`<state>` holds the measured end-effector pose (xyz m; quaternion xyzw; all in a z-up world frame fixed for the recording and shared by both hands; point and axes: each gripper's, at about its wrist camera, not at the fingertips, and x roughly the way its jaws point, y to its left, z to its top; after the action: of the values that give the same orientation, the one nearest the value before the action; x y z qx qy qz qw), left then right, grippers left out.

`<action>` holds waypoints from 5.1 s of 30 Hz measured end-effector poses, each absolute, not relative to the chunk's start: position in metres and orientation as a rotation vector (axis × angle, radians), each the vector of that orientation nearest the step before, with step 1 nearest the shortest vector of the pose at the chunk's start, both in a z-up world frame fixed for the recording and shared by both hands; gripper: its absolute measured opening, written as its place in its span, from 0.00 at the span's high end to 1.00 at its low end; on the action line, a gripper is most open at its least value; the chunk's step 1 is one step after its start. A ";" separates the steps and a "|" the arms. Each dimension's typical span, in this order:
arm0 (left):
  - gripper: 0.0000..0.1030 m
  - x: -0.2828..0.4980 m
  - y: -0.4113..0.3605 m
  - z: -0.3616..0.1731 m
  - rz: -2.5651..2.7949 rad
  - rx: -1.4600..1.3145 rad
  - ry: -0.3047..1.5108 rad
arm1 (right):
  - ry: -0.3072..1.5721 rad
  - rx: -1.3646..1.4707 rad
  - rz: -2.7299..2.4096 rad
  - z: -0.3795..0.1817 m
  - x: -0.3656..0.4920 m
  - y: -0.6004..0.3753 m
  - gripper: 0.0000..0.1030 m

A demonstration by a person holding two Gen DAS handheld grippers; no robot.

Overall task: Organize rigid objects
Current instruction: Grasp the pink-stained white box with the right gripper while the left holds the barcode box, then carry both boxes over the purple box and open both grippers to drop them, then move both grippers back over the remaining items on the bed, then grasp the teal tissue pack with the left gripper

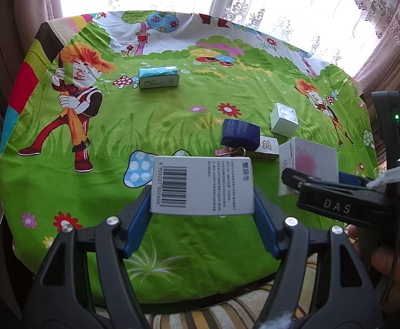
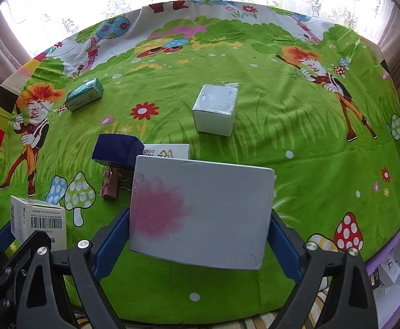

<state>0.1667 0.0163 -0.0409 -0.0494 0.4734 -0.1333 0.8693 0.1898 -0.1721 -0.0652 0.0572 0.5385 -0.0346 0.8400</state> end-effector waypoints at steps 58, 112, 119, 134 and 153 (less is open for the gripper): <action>0.28 -0.021 -0.382 0.001 -1.185 0.491 1.140 | 0.931 0.291 -0.657 -0.019 -0.084 -0.599 0.07; 0.11 0.151 0.001 0.011 -0.396 0.096 0.949 | 0.815 -0.016 -0.018 0.069 0.083 -0.341 0.05; 0.11 0.201 0.022 0.014 -0.280 0.028 0.936 | 0.884 -0.011 0.030 0.054 0.131 -0.309 0.05; 0.06 0.308 0.013 0.001 -0.083 -0.077 0.933 | 1.018 0.105 0.030 0.011 0.229 -0.282 0.05; 0.04 0.352 0.027 -0.045 -0.001 -0.092 0.963 | 1.047 0.052 0.100 -0.024 0.266 -0.234 0.05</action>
<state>0.3521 0.0266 -0.0445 -0.0441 0.4628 -0.0004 0.8854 0.2665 -0.2340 -0.0242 0.0249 0.4995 0.0478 0.8646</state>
